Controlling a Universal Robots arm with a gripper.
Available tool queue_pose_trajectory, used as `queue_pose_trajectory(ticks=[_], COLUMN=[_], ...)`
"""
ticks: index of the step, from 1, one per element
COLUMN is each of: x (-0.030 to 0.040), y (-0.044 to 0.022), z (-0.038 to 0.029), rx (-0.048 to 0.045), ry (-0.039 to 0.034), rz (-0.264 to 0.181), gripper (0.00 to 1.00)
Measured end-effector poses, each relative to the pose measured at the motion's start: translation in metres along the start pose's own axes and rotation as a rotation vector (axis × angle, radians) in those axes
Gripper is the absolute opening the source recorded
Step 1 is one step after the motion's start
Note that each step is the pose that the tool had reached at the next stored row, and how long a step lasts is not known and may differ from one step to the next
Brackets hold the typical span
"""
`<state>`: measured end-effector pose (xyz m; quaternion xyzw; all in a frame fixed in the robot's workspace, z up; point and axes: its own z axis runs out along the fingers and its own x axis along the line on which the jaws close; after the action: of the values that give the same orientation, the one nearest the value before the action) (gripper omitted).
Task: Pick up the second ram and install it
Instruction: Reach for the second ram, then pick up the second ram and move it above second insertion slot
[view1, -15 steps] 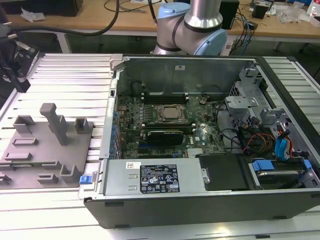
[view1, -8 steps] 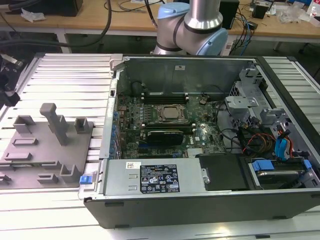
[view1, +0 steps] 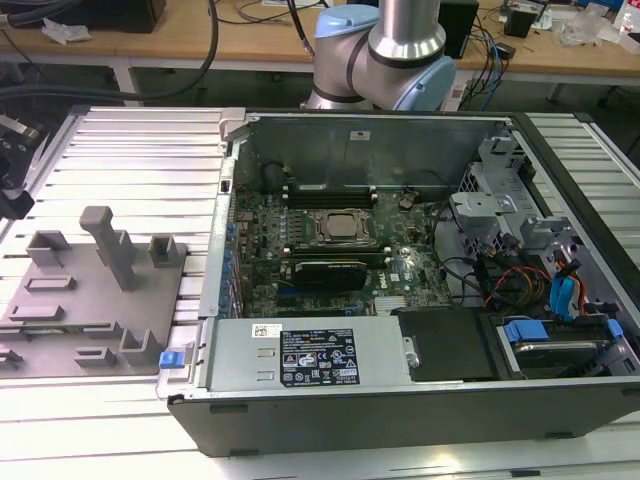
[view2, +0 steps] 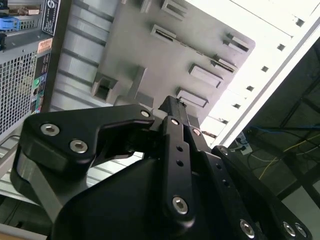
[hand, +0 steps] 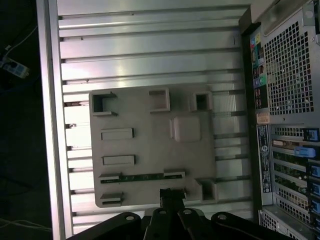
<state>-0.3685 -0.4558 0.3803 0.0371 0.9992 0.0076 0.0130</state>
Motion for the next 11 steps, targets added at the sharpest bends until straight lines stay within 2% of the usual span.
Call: queue_pose_trajectory(ticks=[7,9,11], x=[0.0,0.0,0.0], y=[-0.0003,-0.0003,-0.0003], z=[0.0,0.0,0.0], rx=[-0.0001,-0.0009,-0.0023], ry=[0.0,0.0006,0.0014], rz=[-0.006,-0.037,-0.091], gripper=[0.11,0.11,0.11])
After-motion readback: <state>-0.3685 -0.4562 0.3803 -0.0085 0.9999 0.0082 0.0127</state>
